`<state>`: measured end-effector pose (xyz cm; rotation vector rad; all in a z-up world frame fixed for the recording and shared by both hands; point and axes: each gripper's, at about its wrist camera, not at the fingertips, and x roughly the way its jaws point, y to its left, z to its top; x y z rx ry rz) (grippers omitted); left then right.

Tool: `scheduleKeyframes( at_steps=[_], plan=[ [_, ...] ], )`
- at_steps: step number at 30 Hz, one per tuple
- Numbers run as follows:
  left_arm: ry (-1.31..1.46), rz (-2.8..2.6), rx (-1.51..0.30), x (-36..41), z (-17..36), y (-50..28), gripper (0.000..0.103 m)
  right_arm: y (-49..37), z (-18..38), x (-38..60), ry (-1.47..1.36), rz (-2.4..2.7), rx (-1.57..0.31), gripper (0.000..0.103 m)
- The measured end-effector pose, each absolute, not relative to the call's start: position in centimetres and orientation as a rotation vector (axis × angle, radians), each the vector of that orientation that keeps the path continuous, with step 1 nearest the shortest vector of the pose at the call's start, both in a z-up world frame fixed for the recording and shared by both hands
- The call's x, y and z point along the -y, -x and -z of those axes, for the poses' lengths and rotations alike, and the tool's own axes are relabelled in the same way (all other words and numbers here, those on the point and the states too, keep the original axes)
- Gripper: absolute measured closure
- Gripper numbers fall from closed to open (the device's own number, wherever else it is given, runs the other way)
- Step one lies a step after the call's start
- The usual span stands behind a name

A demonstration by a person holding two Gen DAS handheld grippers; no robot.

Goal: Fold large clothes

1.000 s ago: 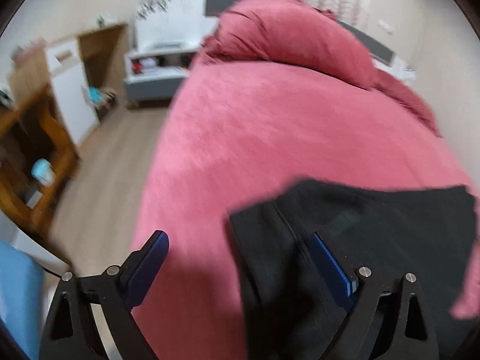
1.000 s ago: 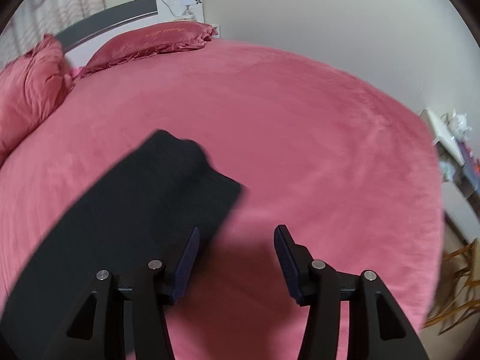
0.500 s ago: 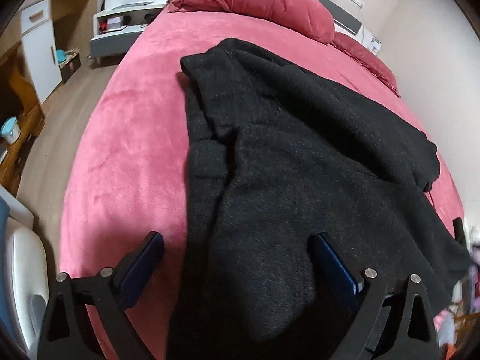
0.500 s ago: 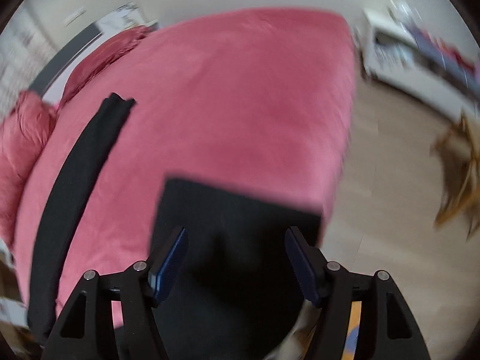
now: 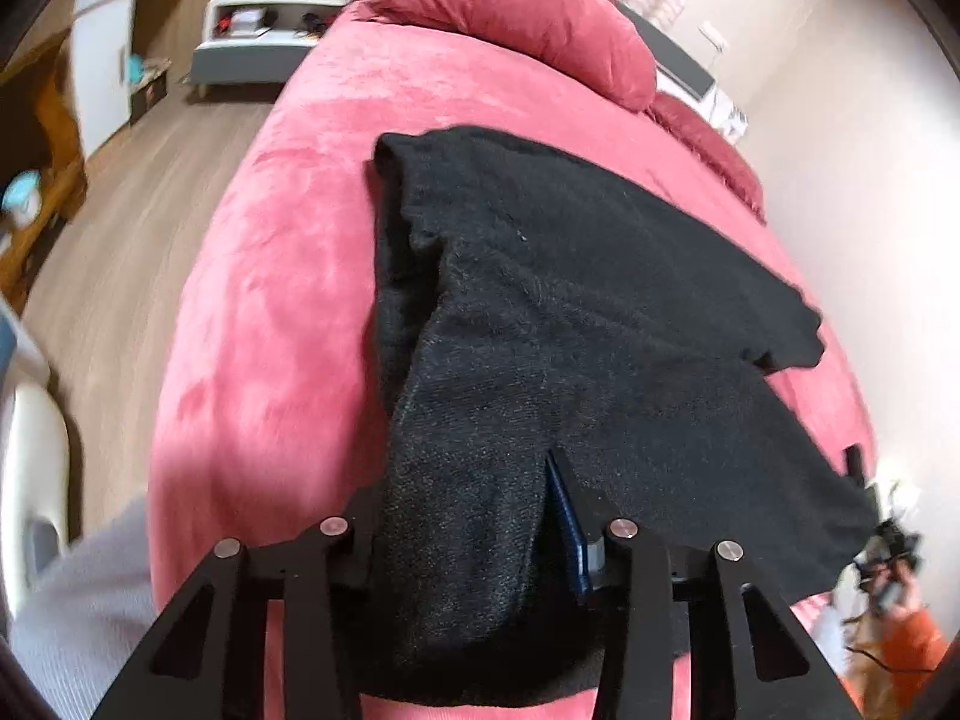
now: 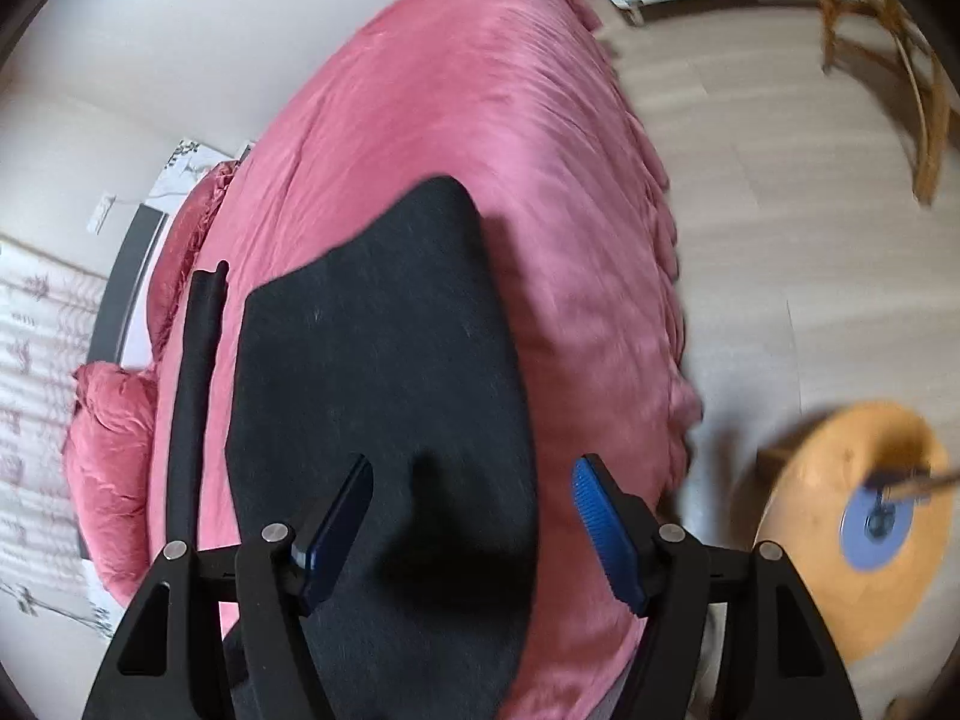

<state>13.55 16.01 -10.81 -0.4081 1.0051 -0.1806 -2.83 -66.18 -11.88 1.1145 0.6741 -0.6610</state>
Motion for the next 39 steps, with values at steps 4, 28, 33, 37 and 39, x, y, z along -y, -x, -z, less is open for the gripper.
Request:
scheduleKeyframes(
  at_steps=[4, 28, 33, 37, 39],
  plan=[
    [0.482, 0.143, -1.023, -16.1, 12.2, -12.1, 0.045, 1.6, 13.4, 68.0, -1.181, 0.619, -0.664, 0.034],
    [0.624, 0.100, -1.006, -14.6, 9.1, -13.6, 0.071, -17.1, -14.6, 62.2, -1.064, 0.115, -0.421, 0.097],
    [0.670, 0.094, -0.990, -15.8, 8.6, -12.6, 0.071, -15.7, -18.9, 62.2, -0.987, 0.061, -0.283, 0.097],
    [0.672, 0.089, -1.013, -15.6, 10.8, -11.5, 0.070, -12.9, -12.3, 66.6, -1.037, 0.197, -0.340, 0.097],
    [0.602, 0.090, -1.008, -14.9, 11.0, -10.8, 0.069, -12.1, -6.3, 68.8, -1.082, 0.277, -0.414, 0.097]
  ],
)
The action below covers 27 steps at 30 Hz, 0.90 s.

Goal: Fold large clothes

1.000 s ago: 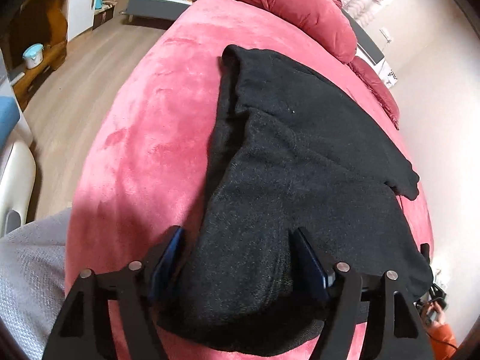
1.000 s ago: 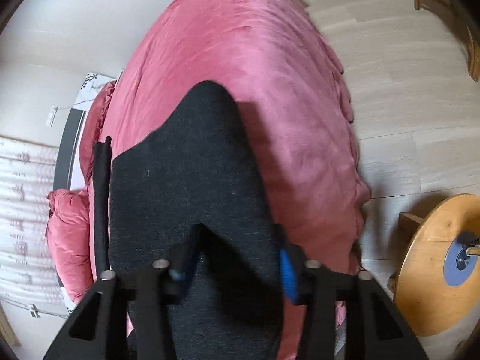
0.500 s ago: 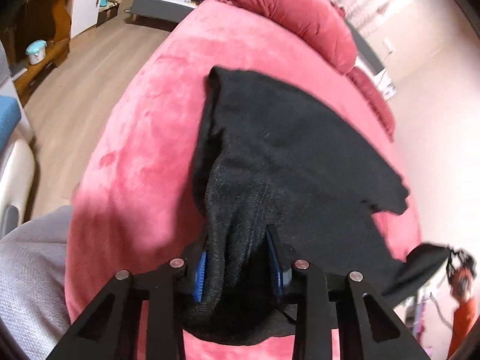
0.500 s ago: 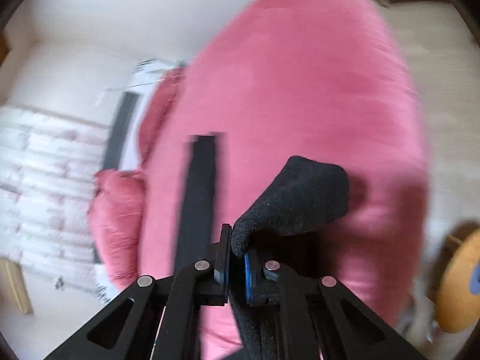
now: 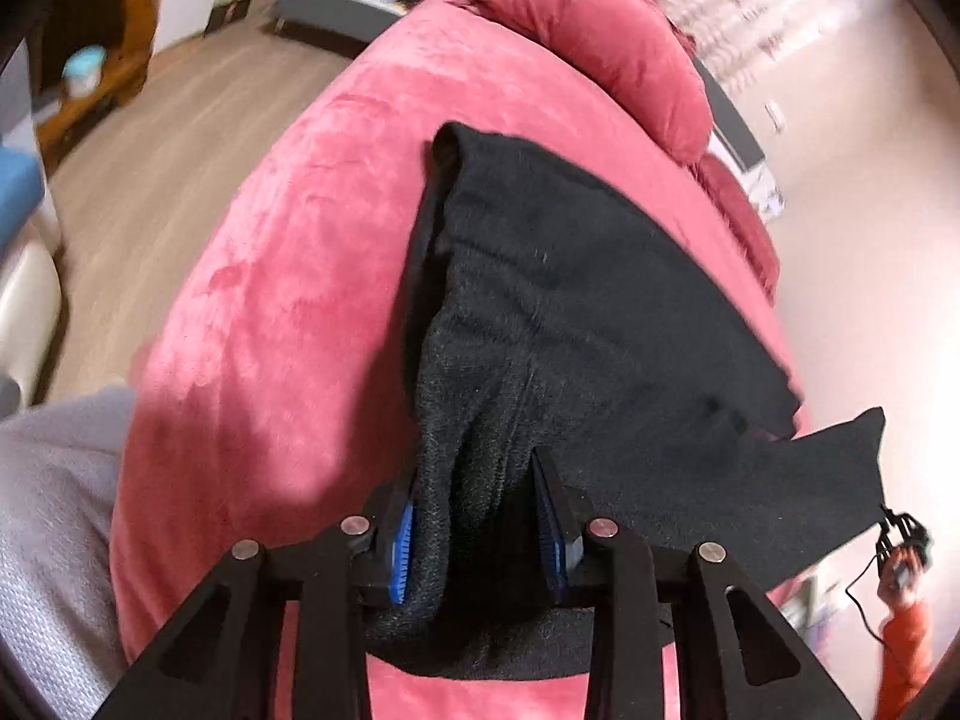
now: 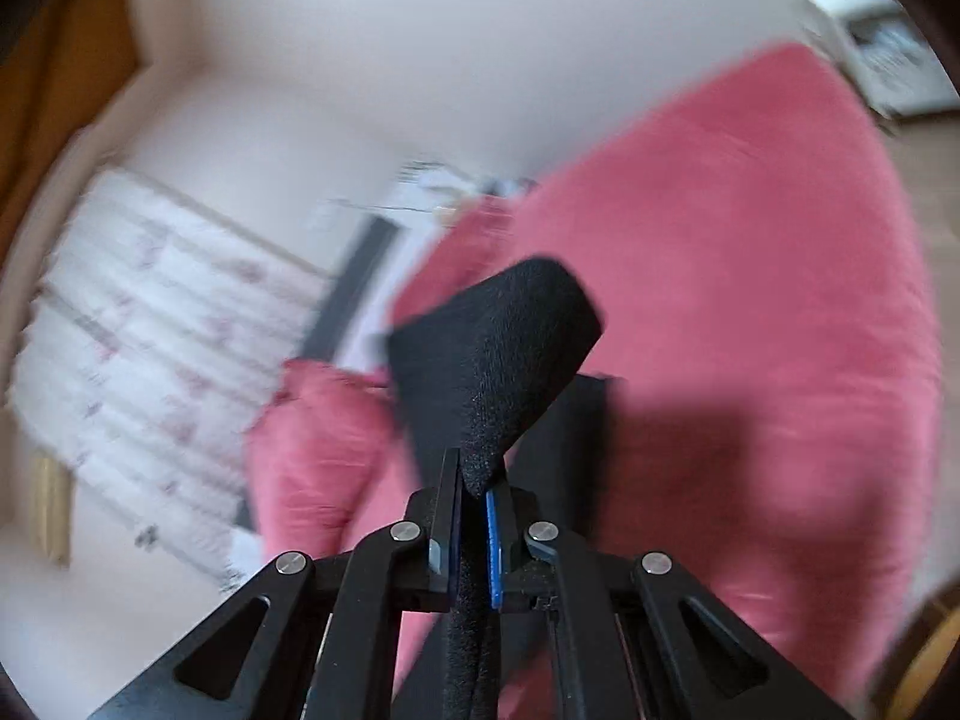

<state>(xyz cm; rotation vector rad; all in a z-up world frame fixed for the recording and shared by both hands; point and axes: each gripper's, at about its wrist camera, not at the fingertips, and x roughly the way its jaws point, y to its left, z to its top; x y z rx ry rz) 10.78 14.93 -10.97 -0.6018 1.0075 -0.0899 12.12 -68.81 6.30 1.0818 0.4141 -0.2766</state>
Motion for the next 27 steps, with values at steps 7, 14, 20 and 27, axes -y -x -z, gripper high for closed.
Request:
scheduleKeyframes(
  at_steps=[7, 14, 20, 27],
  plan=[
    [0.536, 0.071, -1.005, -14.3, 11.5, -10.1, 0.061, -7.9, 12.8, 73.0, -1.343, 0.479, -0.552, 0.097],
    [0.361, 0.043, -1.043, -12.6, 11.1, -11.2, 0.053, -8.6, 8.1, 74.0, -1.176, 0.422, -0.510, 0.097],
    [0.582, 0.032, -1.027, -15.1, 12.0, -10.4, 0.041, -8.0, 7.9, 72.3, -1.113, 0.419, -0.561, 0.048],
    [0.398, -0.001, -0.894, -14.1, 8.4, -7.2, 0.045, -1.8, 13.5, 69.0, -1.276, 0.348, -0.529, 0.064]
  ],
)
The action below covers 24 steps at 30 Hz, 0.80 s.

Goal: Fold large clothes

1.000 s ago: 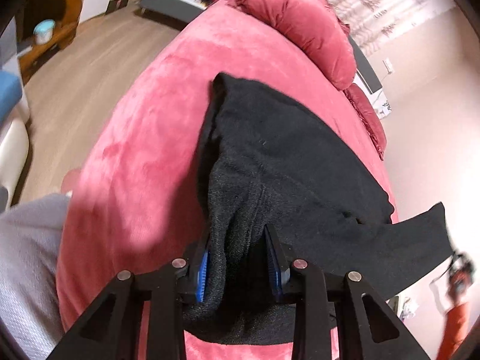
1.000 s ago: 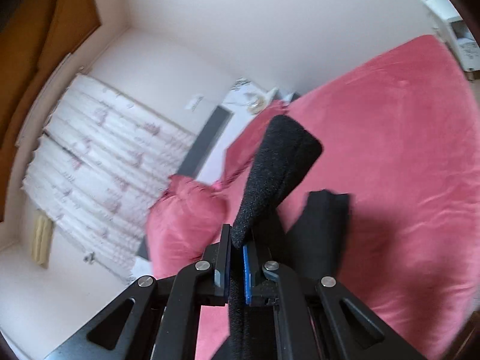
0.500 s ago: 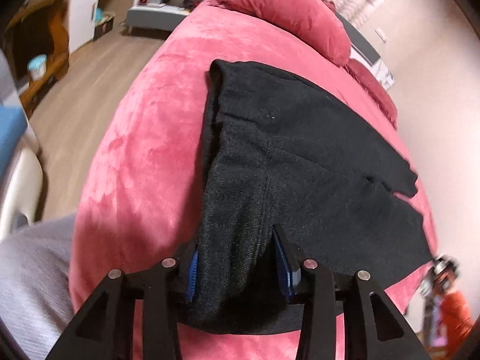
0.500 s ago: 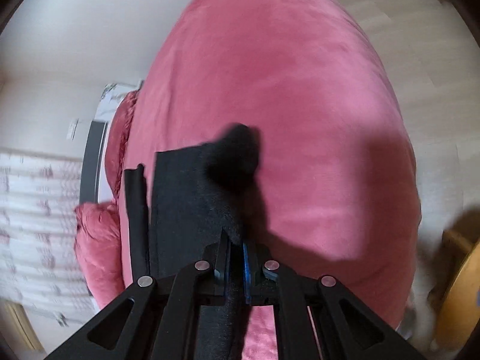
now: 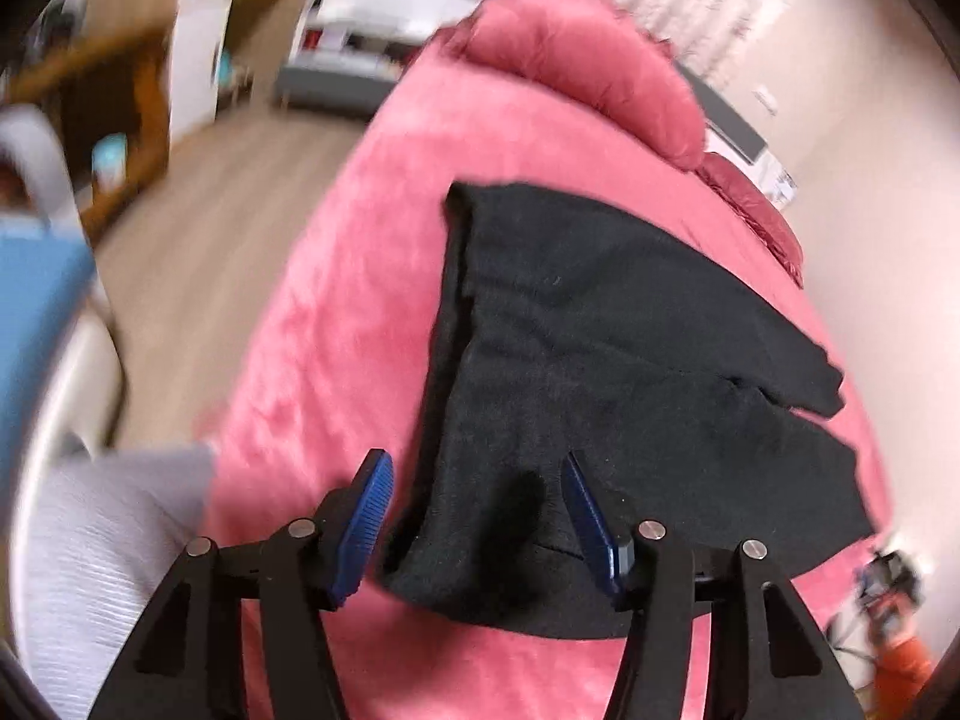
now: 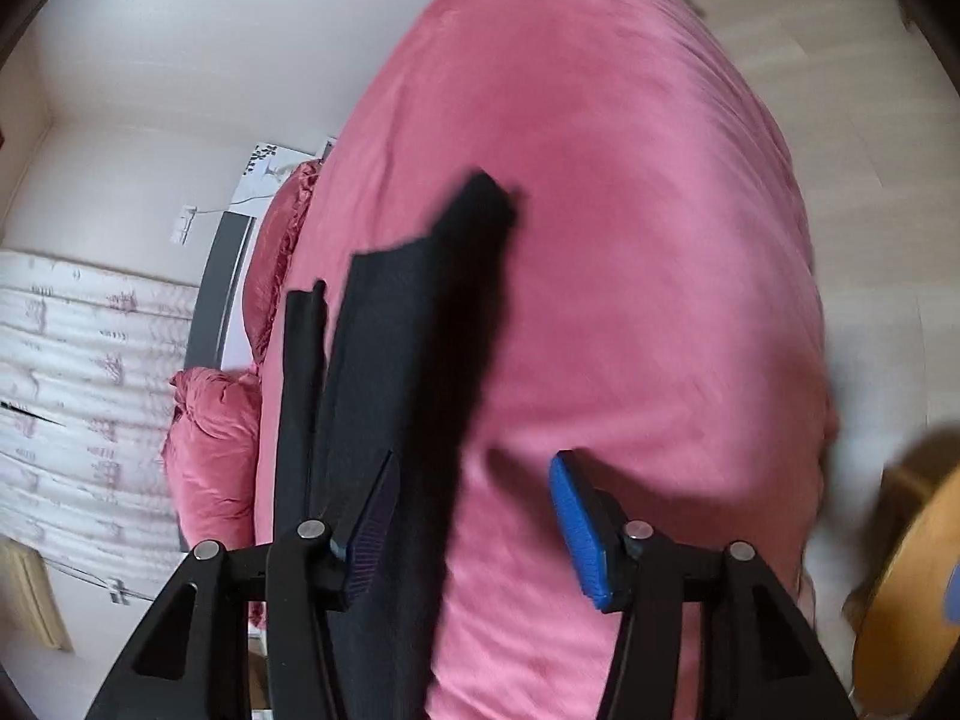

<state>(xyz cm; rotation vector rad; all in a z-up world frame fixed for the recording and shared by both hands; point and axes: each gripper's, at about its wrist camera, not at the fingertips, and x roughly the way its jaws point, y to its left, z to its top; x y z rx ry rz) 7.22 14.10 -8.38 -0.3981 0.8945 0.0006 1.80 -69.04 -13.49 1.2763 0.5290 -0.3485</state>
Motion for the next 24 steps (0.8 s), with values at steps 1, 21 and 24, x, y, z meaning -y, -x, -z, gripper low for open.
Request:
scheduleKeyframes(
  at_steps=[1, 21, 24],
  plan=[
    [0.329, 0.009, -0.898, -13.1, 8.0, -7.1, 0.045, -1.9, 13.7, 68.6, -1.260, 0.353, -0.528, 0.071],
    [-0.064, 0.159, -1.094, -5.3, 12.5, -9.5, 0.055, -4.9, 12.3, 68.8, -0.983, 0.535, -0.780, 0.088],
    [-0.086, 0.155, -1.110, -5.8, 12.3, -9.0, 0.055, -3.1, 10.4, 68.7, -0.916, 0.725, -0.715, 0.072]
  ],
)
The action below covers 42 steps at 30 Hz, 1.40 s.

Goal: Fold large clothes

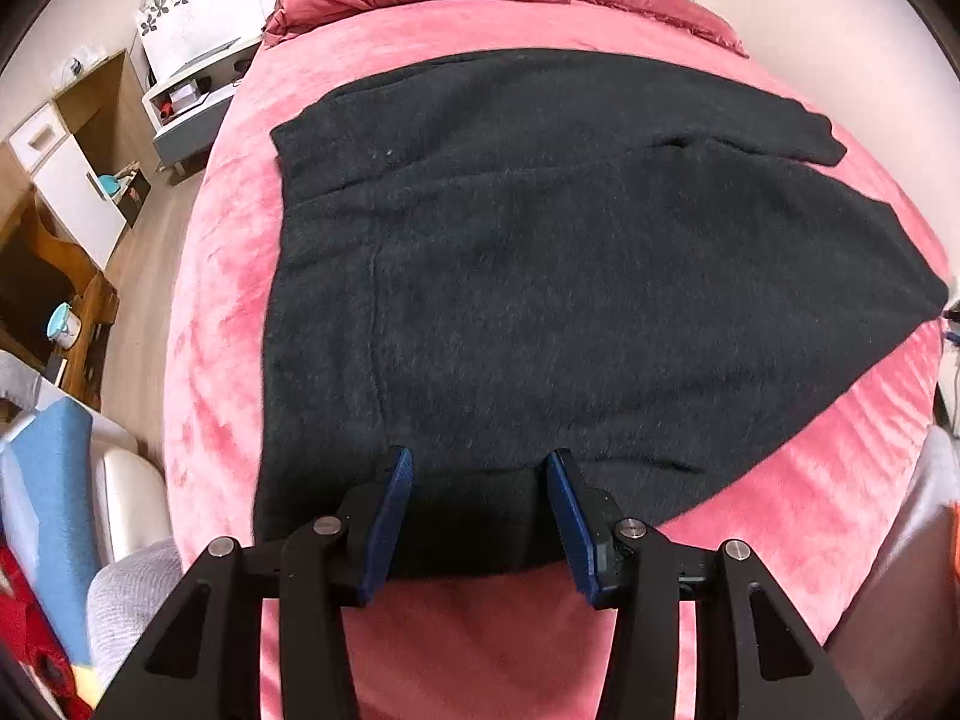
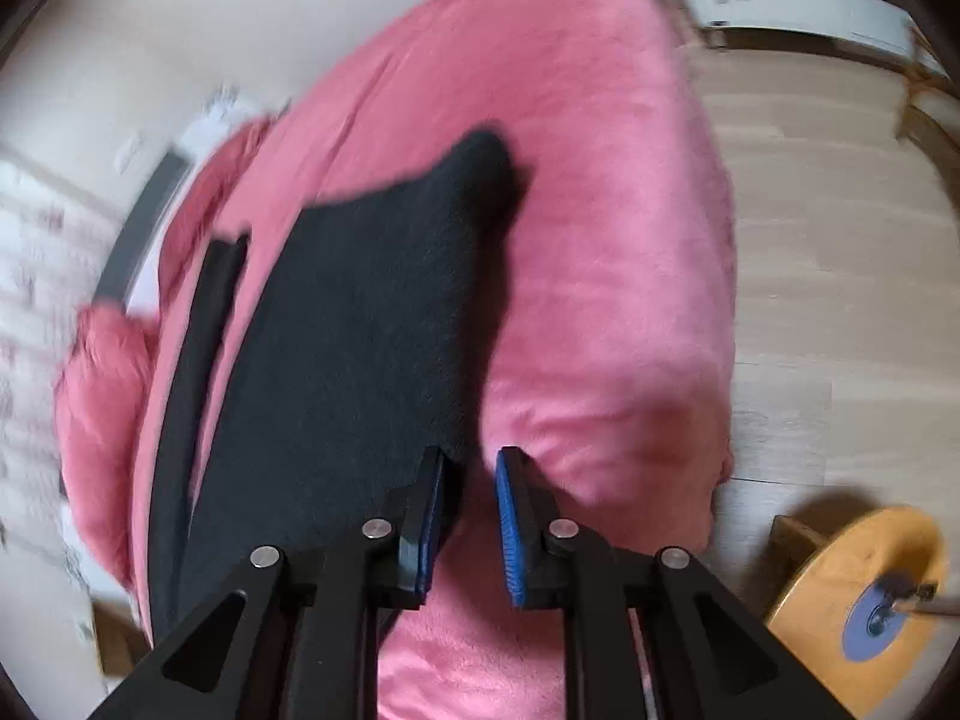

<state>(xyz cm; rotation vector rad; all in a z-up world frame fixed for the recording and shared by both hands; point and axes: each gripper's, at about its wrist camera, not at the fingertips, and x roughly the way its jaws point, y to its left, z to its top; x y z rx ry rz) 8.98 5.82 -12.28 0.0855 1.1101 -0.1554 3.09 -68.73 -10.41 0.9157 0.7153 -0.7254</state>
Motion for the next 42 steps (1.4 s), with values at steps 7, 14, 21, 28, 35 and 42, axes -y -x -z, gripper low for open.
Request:
scheduleKeyframes(
  at_steps=[7, 14, 21, 28, 35, 42],
  plan=[
    [-0.076, 0.160, -1.099, -6.6, 12.1, -8.5, 0.055, -5.7, 8.1, 64.0, -0.808, 0.548, -0.682, 0.071],
    [0.037, 0.157, -1.001, -7.3, 9.9, -8.9, 0.046, -11.1, 7.2, 52.2, -0.638, 0.290, -0.774, 0.071],
    [-0.008, 0.161, -0.920, -6.5, 8.6, -11.4, 0.032, -15.1, 7.8, 38.1, -0.365, 0.073, -0.893, 0.070],
    [0.015, 0.130, -0.905, -8.2, 8.3, -15.3, 0.032, -16.6, 8.5, 29.4, -0.298, -0.105, -0.925, 0.070],
    [0.074, 0.091, -0.910, -10.2, 9.0, -21.9, 0.031, -18.7, 6.0, 23.5, -0.253, -0.231, -0.856, 0.068],
    [0.113, 0.046, -0.974, -11.6, 12.4, -27.0, 0.031, -26.0, 7.5, 22.8, -0.332, -0.201, -1.050, 0.059]
  ],
)
